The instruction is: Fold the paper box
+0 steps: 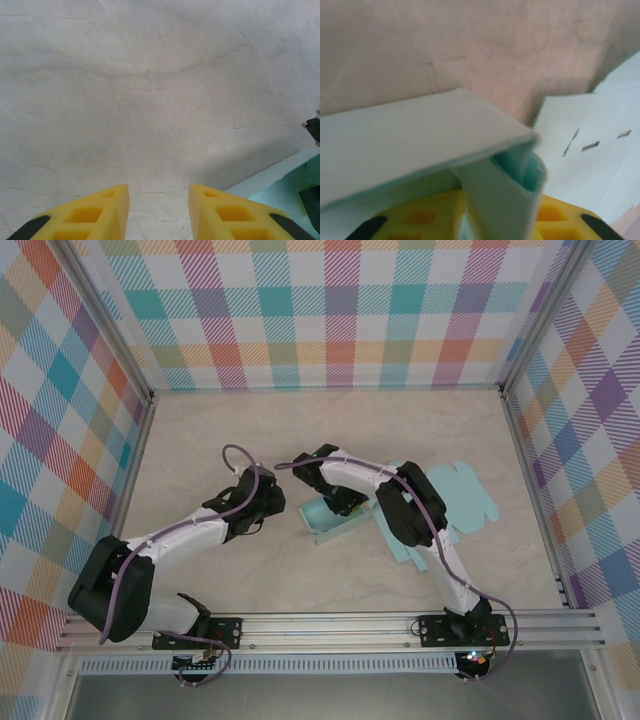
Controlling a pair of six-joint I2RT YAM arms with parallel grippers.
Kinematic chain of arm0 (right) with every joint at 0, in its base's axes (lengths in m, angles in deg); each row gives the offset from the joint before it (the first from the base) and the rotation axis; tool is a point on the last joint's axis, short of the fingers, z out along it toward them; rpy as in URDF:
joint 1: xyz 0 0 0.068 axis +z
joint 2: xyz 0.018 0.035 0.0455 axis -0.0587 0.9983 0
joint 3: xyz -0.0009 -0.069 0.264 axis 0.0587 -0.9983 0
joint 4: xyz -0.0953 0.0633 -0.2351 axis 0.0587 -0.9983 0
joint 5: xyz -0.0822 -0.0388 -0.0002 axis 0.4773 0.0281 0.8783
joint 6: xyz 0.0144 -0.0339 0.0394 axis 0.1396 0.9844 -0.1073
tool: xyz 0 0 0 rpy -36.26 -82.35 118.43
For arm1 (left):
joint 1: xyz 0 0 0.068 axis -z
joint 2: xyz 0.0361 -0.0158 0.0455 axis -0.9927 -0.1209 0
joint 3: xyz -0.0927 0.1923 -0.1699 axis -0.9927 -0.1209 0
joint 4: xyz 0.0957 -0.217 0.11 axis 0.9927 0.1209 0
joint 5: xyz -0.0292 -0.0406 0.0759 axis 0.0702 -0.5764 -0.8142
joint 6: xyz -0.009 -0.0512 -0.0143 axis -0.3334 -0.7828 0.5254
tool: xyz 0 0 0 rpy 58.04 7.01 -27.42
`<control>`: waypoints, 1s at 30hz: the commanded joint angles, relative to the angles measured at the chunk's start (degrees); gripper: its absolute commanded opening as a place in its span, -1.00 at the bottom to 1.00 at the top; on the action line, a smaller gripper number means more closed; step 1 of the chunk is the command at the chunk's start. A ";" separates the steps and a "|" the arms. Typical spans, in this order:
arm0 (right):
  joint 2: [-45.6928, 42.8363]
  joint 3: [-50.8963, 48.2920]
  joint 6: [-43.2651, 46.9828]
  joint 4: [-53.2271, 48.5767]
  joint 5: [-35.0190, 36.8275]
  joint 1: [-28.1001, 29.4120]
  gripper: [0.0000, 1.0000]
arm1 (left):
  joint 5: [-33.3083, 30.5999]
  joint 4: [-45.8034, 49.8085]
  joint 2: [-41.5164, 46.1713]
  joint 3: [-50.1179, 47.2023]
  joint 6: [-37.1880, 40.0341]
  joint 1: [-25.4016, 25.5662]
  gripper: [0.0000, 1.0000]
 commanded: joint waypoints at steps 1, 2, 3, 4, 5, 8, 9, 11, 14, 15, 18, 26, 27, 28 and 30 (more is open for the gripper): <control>0.70 -1.99 0.78 5.78 -5.54 -0.16 -0.17 | -2.69 3.25 1.79 -0.59 1.24 0.07 -0.26; -0.05 -2.03 0.87 5.37 -5.69 -0.14 -0.10 | -2.66 3.47 1.82 -0.47 1.35 0.07 -0.26; -0.97 -2.11 1.23 5.06 -5.93 -0.12 -0.04 | -2.70 3.60 1.88 -0.39 1.45 0.07 -0.26; -1.70 -2.16 1.39 4.82 -6.02 -0.13 0.00 | -2.64 3.61 1.78 -0.20 1.55 0.07 -0.25; -2.64 -2.33 1.66 4.64 -6.25 -0.12 0.04 | -2.64 3.61 1.66 -0.12 1.60 0.07 -0.25; -5.63 -2.81 2.58 4.60 -7.00 -0.12 0.14 | -2.47 3.80 0.87 0.44 2.01 0.01 -0.26; -6.55 -2.83 2.88 4.50 -7.12 -0.12 0.17 | -2.57 3.79 0.52 0.59 2.09 0.04 -0.26; -8.14 -2.83 3.31 4.16 -7.14 -0.12 0.22 | -2.94 3.87 0.01 0.89 2.43 -0.02 -0.26; -10.54 -2.78 4.05 3.88 -6.87 -0.12 0.34 | -3.45 3.92 -0.64 1.42 3.08 -0.36 -0.26; -11.32 -2.58 4.39 3.74 -6.55 -0.15 0.35 | -3.35 3.80 -0.81 1.57 3.30 -0.54 -0.26; -13.07 -1.49 4.43 3.12 -5.42 -0.18 0.36 | -3.50 3.36 -1.71 2.09 4.16 -1.15 -0.26; -26.43 -1.28 2.16 2.91 -4.47 -0.42 0.47 | -4.19 1.91 -8.11 5.55 7.03 -2.48 -0.27; -28.68 -1.86 1.20 2.27 -4.19 -0.66 0.53 | -4.32 1.48 -8.74 5.75 7.39 -2.48 -0.27; -31.30 -3.17 -0.01 2.33 -3.23 -0.84 0.56 | -4.22 0.95 -9.60 6.06 7.74 -2.47 -0.27; -37.32 -7.23 -2.40 2.71 -1.74 -1.24 0.70 | -3.79 -0.09 -10.99 6.78 8.43 -2.48 -0.27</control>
